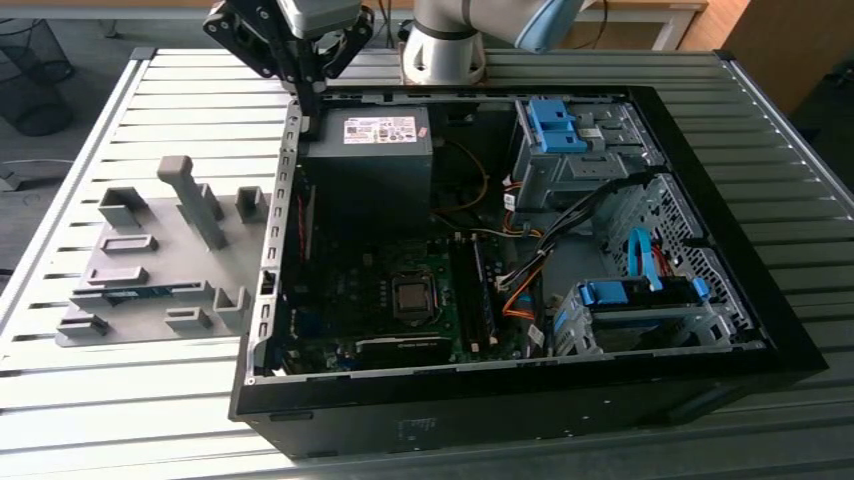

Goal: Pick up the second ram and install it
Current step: 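Reach for the second ram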

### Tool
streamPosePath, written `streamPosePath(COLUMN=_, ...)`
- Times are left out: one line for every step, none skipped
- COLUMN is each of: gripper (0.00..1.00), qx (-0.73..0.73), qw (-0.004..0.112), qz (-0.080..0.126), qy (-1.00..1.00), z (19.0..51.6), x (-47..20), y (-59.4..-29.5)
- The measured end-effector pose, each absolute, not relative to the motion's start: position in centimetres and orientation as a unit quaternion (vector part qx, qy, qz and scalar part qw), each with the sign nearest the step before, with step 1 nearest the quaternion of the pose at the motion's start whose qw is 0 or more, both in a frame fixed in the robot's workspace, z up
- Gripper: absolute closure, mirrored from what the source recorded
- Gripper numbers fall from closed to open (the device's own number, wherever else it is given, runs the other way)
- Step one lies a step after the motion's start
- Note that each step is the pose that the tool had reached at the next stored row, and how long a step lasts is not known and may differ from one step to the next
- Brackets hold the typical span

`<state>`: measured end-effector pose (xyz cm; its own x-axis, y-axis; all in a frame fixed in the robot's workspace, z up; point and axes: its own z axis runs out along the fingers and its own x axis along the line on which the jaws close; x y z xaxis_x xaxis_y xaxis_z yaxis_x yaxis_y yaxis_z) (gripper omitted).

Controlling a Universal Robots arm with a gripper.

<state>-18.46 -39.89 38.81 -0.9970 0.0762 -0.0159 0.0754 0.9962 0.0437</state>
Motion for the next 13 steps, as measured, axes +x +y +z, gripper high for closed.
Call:
streamPosePath(gripper=0.89, qx=0.038, qw=0.009, qz=0.022, qy=0.999, z=38.81, x=-18.48, y=-39.89)
streamPosePath(gripper=0.89, qx=0.038, qw=0.009, qz=0.022, qy=0.999, z=38.82, x=-18.5, y=-39.89)
streamPosePath(gripper=0.89, qx=0.038, qw=0.009, qz=0.022, qy=0.999, z=38.81, x=-18.52, y=-39.89)
streamPosePath(gripper=0.89, qx=0.038, qw=0.009, qz=0.022, qy=0.999, z=38.82, x=-18.53, y=-39.89)
streamPosePath(gripper=0.89, qx=0.038, qw=0.009, qz=0.022, qy=0.999, z=38.81, x=-18.67, y=-39.89)
streamPosePath(gripper=0.89, qx=0.038, qw=0.009, qz=0.022, qy=0.999, z=38.81, x=-18.81, y=-39.89)
streamPosePath(gripper=0.89, qx=0.038, qw=0.009, qz=0.022, qy=0.999, z=38.81, x=-18.82, y=-39.89)
streamPosePath(gripper=0.89, qx=0.038, qw=0.009, qz=0.022, qy=0.999, z=38.81, x=-18.84, y=-39.89)
streamPosePath(gripper=0.89, qx=0.038, qw=0.009, qz=0.022, qy=0.999, z=38.82, x=-18.86, y=-39.89)
streamPosePath(gripper=0.89, qx=0.038, qw=0.009, qz=0.022, qy=0.999, z=38.81, x=-18.88, y=-39.89)
streamPosePath(gripper=0.89, qx=0.038, qw=0.009, qz=0.022, qy=0.999, z=38.81, x=-18.9, y=-39.89)
streamPosePath(gripper=0.89, qx=0.038, qw=0.009, qz=0.022, qy=0.999, z=38.81, x=-18.92, y=-39.89)
streamPosePath(gripper=0.89, qx=0.038, qw=0.009, qz=0.022, qy=0.999, z=38.81, x=-18.93, y=-39.89)
